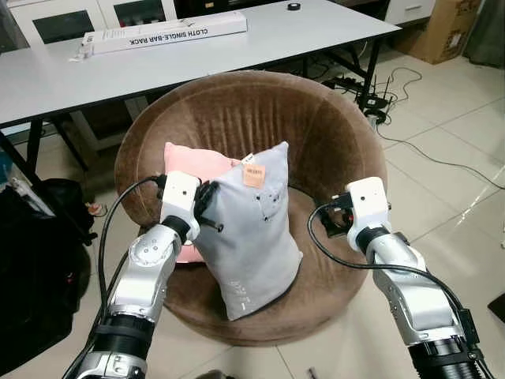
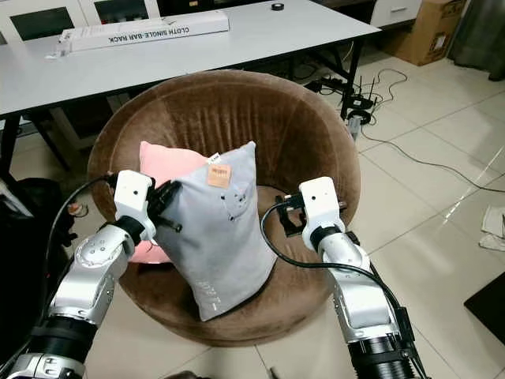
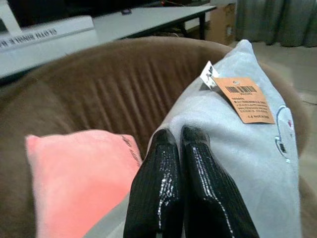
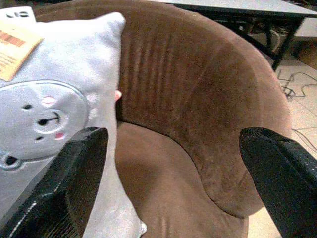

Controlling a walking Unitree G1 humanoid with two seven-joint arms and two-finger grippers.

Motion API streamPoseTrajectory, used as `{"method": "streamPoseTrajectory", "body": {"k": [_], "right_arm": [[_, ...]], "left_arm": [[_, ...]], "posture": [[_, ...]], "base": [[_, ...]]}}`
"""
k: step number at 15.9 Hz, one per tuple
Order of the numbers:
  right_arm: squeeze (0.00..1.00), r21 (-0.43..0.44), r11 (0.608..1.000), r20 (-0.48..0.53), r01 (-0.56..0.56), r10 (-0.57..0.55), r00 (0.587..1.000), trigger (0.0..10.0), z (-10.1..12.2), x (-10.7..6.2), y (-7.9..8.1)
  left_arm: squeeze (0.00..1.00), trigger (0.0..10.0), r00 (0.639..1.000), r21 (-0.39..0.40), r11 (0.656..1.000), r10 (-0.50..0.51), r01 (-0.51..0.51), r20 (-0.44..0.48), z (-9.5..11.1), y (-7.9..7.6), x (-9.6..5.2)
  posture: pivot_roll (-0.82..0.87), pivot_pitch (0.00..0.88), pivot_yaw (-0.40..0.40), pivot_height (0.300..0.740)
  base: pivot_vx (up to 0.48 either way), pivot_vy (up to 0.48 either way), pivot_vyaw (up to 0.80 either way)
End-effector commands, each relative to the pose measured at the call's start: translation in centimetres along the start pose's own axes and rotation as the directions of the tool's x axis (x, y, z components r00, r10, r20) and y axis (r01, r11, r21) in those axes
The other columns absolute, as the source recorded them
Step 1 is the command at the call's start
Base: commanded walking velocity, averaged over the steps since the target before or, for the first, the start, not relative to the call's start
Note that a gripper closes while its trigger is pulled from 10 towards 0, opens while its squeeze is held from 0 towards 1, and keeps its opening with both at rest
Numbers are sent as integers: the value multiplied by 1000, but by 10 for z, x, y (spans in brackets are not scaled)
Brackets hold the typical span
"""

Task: Move the pillow to the sofa from floor

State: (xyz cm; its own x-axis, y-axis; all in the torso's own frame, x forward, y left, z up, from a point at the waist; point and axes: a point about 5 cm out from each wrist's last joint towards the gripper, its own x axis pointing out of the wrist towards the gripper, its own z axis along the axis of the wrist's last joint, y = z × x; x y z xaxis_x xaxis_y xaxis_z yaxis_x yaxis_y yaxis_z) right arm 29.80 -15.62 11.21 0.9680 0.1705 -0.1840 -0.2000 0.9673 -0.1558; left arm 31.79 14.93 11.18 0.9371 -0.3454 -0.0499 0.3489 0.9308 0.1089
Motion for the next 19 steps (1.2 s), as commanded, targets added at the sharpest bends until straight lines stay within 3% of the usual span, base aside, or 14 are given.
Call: {"method": "streamPoseTrajectory", "body": {"k": [1, 5, 11, 13, 15, 19], "right_arm": [[0, 22, 998, -32, 57, -56, 998, 10000, -8, 1, -9], [0, 21, 999, -47, 26, -25, 999, 10000, -14, -2, 3], [0, 34, 999, -47, 37, -35, 998, 10000, -15, -2, 4], [0, 37, 999, -48, 37, -35, 998, 10000, -15, -2, 5], [0, 38, 999, -47, 34, -33, 998, 10000, -15, -1, 6], [0, 38, 999, -47, 27, -25, 999, 10000, -14, 0, 7]], "left_arm": [[0, 10000, 998, 55, 998, 29, -32, 53, 14, 5, 0], [0, 10000, 998, 107, 993, 35, -40, 48, 19, 8, -2], [0, 10000, 999, 135, 991, 18, -23, 38, 19, 6, -1], [0, 10000, 1000, 68, 998, 9, -11, 25, 18, 7, 0], [0, 10000, 999, 68, 997, 26, -27, 26, 19, 10, -1], [0, 10000, 999, 58, 998, 29, -32, 45, 24, 12, 1]], "posture": [[-68, 0, 77, 740], [-63, 0, 96, 740], [-68, 0, 107, 740], [-69, 0, 109, 740], [-67, 0, 110, 740], [-66, 0, 111, 740]], "base": [[0, 0, 0], [0, -464, 0], [0, -476, 0], [0, 238, 0], [0, 422, 0], [0, 0, 0]]}}
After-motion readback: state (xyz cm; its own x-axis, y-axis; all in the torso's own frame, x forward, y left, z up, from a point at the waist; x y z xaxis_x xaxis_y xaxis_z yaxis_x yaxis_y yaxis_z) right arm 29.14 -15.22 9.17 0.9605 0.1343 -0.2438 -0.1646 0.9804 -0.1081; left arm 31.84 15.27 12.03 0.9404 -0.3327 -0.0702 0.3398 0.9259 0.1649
